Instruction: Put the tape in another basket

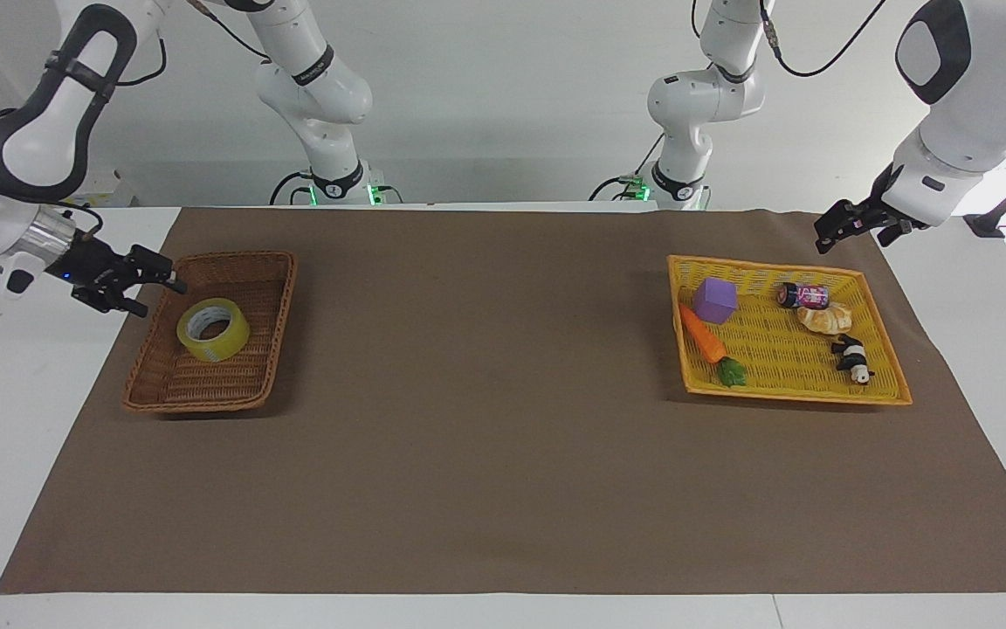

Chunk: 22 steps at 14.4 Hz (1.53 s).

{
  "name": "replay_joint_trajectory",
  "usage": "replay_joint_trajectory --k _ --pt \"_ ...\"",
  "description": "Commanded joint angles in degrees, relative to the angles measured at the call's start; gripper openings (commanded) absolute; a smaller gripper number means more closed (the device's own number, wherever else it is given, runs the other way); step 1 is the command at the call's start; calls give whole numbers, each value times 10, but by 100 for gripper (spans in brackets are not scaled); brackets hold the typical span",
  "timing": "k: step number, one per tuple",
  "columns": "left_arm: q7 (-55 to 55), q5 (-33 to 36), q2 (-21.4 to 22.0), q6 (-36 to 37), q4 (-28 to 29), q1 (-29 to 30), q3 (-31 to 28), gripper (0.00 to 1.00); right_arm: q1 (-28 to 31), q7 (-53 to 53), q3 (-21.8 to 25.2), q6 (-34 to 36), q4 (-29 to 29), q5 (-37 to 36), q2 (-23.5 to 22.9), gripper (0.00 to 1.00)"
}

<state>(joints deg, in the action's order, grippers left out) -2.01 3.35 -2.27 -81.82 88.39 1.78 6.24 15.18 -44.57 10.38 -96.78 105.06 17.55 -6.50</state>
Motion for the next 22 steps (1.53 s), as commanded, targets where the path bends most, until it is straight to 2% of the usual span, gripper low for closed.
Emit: replay_joint_trajectory --k 1,4,7,9,17,20,22 --pt "6 7 18 -13 22 -14 -5 100 -70 118 -3 6 -27 -88 38 100" --pt "6 8 18 -12 22 -5 -11 100 -130 197 -4 70 -89 -167 49 100" --pt "6 8 18 -12 23 4 -11 100 -132 276 -5 141 -161 -168 28 100" --pt "6 8 18 -12 23 4 -11 100 -151 312 -5 147 -182 -170 23 100" --pt "6 8 18 -12 22 4 -11 100 -174 353 1 155 -174 -179 40 100" --pt "6 8 18 -12 23 4 -11 100 -182 356 24 162 -131 -179 71 100" --pt "6 8 18 -12 23 4 -11 100 -185 355 26 156 -132 -180 72 100"
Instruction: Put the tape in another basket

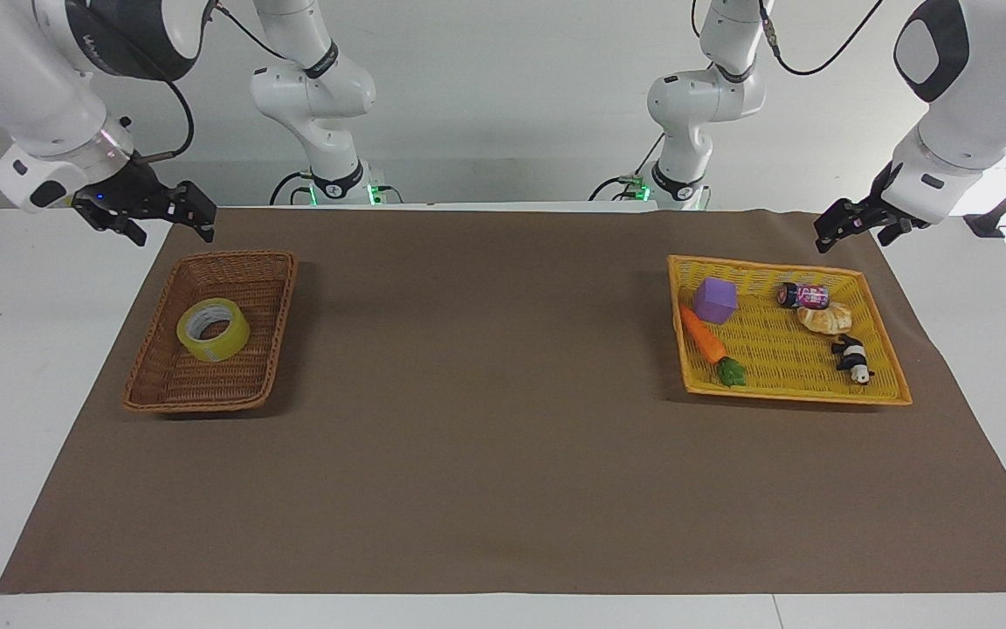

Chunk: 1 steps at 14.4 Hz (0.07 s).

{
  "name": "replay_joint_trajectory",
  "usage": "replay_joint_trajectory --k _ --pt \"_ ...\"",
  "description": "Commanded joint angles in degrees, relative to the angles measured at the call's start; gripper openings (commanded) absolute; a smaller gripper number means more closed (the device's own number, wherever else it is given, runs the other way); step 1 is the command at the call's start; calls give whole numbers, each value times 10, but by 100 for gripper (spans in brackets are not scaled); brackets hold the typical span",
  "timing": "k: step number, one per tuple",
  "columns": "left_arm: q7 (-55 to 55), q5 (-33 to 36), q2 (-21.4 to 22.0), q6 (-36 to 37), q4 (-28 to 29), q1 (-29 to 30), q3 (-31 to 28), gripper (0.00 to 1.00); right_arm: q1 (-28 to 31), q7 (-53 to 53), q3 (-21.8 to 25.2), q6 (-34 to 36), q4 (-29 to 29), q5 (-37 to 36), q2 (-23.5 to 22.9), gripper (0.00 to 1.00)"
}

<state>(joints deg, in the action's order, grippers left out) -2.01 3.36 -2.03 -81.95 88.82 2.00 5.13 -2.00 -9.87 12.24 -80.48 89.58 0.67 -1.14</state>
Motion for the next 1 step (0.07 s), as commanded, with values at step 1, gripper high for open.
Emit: replay_joint_trajectory --k 1 --pt "6 8 16 -11 18 2 1 100 -19 8 8 -6 23 -11 20 100"
